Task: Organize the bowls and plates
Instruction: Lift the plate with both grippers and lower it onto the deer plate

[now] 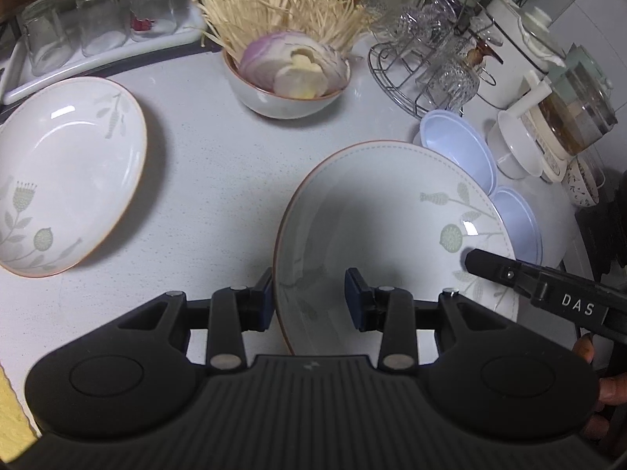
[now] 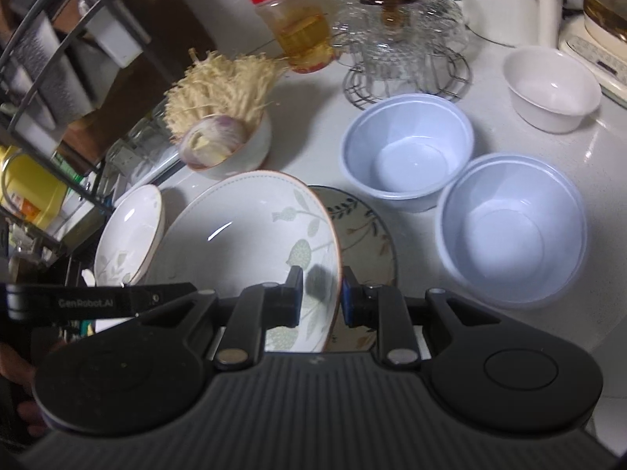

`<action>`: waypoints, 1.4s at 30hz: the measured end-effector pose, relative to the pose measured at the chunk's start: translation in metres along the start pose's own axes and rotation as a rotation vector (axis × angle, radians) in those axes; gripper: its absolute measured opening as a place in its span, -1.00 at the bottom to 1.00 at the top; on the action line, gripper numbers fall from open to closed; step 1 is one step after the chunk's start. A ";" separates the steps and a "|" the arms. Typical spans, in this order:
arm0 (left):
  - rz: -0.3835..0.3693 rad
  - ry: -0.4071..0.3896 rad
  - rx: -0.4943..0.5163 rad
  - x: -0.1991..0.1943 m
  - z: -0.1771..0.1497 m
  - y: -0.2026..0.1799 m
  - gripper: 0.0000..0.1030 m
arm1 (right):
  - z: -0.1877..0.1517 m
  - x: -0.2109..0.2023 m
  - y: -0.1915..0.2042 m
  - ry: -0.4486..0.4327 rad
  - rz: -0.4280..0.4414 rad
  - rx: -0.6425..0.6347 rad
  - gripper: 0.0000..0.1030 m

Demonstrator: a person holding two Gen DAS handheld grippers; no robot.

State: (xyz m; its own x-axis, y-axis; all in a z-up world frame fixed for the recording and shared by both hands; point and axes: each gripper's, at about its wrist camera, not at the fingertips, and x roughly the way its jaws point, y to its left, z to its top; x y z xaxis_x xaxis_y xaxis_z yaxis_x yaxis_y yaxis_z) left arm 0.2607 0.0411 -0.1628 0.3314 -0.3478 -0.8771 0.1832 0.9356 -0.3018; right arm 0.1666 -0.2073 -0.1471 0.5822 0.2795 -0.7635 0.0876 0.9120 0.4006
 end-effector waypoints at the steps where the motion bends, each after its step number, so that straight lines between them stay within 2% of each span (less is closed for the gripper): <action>1: 0.009 0.002 0.004 0.002 0.000 -0.003 -0.19 | 0.001 0.002 -0.004 0.005 0.001 0.011 -0.55; 6: 0.035 0.048 0.018 0.018 0.001 -0.014 -0.19 | -0.001 0.009 -0.019 0.017 -0.007 0.046 -0.55; 17: 0.110 0.061 0.033 0.028 0.008 -0.030 -0.19 | -0.003 0.014 -0.026 0.028 -0.018 0.014 -0.56; 25: 0.142 0.096 0.049 0.041 0.006 -0.048 -0.18 | 0.003 0.017 -0.034 0.066 -0.079 -0.022 -0.55; 31: 0.192 0.091 0.029 0.042 0.003 -0.051 -0.16 | 0.006 0.019 -0.034 0.072 -0.060 -0.047 -0.56; 42: 0.209 0.043 -0.006 0.032 0.002 -0.044 -0.16 | 0.011 0.034 -0.027 0.098 -0.064 -0.067 -0.57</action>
State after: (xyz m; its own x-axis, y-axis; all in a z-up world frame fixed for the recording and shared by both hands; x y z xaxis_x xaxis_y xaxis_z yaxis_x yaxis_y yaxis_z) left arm 0.2648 -0.0115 -0.1772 0.3221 -0.1436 -0.9358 0.1088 0.9875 -0.1141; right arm 0.1929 -0.2263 -0.1780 0.4949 0.2450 -0.8337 0.0659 0.9461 0.3172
